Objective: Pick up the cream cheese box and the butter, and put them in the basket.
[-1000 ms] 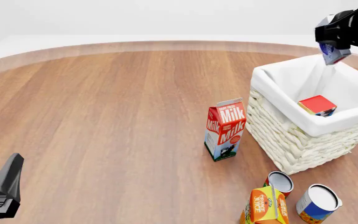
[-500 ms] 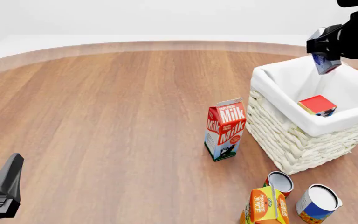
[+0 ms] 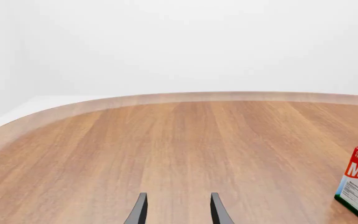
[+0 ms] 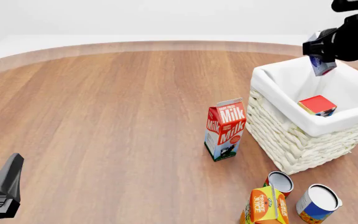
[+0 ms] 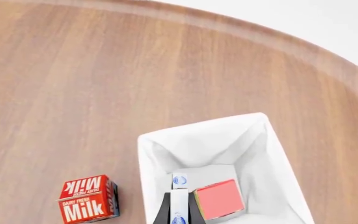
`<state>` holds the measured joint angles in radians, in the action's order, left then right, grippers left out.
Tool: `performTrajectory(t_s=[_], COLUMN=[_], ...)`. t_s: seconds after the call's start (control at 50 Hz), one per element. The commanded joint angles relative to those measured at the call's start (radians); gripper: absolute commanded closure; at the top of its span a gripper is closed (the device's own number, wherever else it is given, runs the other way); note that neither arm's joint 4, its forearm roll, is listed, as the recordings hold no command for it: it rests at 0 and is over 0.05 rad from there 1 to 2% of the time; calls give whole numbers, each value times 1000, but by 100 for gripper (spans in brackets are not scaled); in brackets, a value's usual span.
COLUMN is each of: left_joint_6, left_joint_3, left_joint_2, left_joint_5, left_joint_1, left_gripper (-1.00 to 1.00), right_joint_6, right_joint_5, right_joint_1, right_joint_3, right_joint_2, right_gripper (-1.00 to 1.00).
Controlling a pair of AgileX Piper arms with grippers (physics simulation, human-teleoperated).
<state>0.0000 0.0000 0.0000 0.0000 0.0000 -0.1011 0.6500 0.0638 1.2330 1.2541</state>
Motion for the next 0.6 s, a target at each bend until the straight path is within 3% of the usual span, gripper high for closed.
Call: performTrajectory(t_s=[0.02, 0.6], left_joint_6=[0, 0], left_joint_3=[0, 0], left_joint_2=[0, 0], left_joint_5=[0, 0], left_joint_1=[0, 0], left_gripper=[-100, -100], right_joint_6=[5, -2], right_joint_5=[-16, -88], right_joint_1=[-14, -32], right_joint_3=[-1, -71], right_joint_2=[13, 55], right_gripper=[100, 100])
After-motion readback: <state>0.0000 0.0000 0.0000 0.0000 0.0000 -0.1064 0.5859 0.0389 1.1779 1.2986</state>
